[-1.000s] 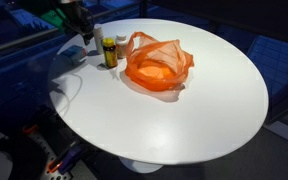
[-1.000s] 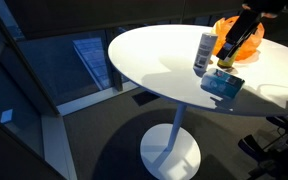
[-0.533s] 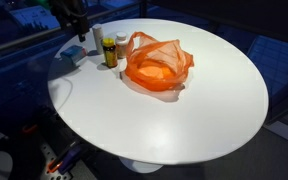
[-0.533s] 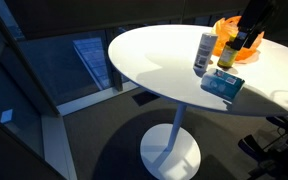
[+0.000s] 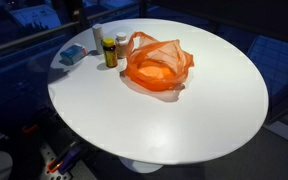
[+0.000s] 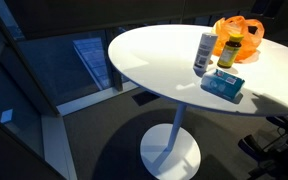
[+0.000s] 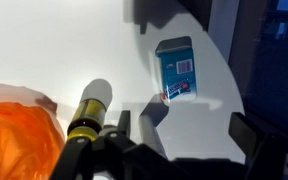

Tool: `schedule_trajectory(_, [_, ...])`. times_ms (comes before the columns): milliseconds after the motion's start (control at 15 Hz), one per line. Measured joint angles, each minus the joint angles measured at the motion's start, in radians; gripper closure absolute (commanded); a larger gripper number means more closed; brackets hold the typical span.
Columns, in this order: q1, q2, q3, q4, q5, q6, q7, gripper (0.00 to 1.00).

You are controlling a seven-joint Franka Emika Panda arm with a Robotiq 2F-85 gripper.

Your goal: Remove the blue and white packet from the plastic bag

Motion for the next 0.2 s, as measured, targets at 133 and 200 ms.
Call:
schedule_trajectory(133, [-0.008, -0.021, 0.001, 0.013, -0.012, -0.023, 0.013, 0.0])
schedule_trajectory(200, [-0.009, -0.027, 0.001, 0.016, -0.013, -0.031, 0.013, 0.0])
